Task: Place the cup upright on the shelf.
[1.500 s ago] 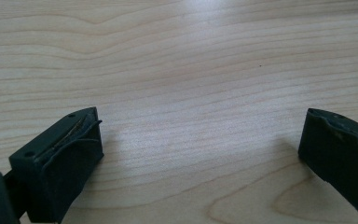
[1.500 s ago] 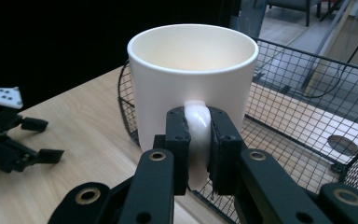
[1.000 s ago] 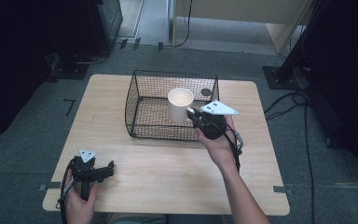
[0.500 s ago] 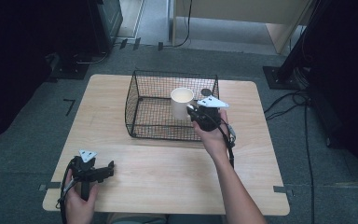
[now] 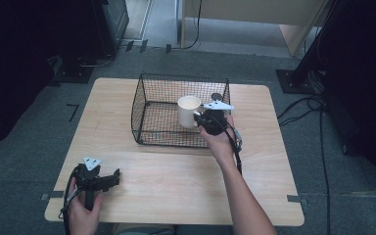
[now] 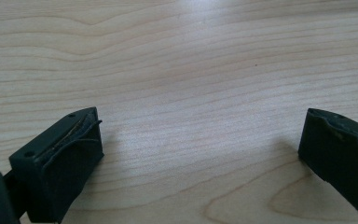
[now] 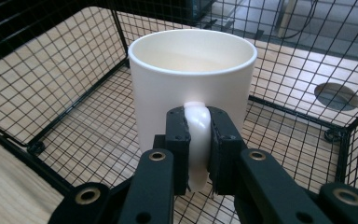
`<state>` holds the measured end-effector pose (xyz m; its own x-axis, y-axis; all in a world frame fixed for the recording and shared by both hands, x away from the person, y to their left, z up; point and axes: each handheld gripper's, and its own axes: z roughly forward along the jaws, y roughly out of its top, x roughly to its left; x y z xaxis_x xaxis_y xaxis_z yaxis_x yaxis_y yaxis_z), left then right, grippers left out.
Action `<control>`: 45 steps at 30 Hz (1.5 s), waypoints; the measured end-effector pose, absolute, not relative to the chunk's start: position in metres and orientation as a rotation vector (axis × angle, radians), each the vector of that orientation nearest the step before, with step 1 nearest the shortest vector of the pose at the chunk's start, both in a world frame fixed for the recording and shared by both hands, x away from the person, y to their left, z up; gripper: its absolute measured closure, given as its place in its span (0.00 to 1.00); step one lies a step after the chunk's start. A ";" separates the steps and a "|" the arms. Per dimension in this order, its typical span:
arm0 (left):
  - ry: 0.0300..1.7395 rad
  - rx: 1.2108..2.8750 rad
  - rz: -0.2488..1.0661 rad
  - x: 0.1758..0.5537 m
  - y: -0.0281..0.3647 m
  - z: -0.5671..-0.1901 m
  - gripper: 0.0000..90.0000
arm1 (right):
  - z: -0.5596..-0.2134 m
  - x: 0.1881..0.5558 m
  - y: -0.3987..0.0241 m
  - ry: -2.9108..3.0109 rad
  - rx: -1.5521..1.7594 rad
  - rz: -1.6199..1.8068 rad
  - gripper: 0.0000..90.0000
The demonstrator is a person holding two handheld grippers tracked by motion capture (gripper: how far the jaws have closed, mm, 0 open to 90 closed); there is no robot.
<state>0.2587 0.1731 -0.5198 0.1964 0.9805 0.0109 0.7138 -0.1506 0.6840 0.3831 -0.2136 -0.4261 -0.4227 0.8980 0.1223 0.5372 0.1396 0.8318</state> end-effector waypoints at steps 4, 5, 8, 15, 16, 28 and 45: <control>1.574 1.931 0.635 0.259 0.173 -0.520 0.00 | -0.428 0.388 -0.215 2.031 1.410 1.189 0.90; 1.574 1.931 0.635 0.259 0.173 -0.520 0.00 | -0.428 0.389 -0.216 2.033 1.427 1.186 0.90; 1.574 1.931 0.635 0.259 0.173 -0.520 0.00 | -0.428 0.392 -0.217 2.042 1.461 1.179 0.90; 1.574 1.931 0.635 0.259 0.173 -0.520 0.00 | -0.430 0.398 -0.221 2.048 1.516 1.145 0.90; 1.574 1.931 0.635 0.259 0.173 -0.520 0.00 | -0.430 0.399 -0.220 2.052 1.516 1.140 0.89; 1.574 1.931 0.635 0.259 0.173 -0.520 0.00 | -0.427 0.398 -0.216 2.093 1.530 1.168 0.85; 1.572 1.933 0.636 0.259 0.172 -0.520 0.00 | -0.430 0.402 -0.218 2.118 1.566 1.157 0.93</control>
<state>0.2586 0.1720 -0.5198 0.1986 0.9800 0.0121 0.7130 -0.1529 0.6843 0.4024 -0.2176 -0.4296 -0.3827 0.8928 0.2376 0.6823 0.0996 0.7243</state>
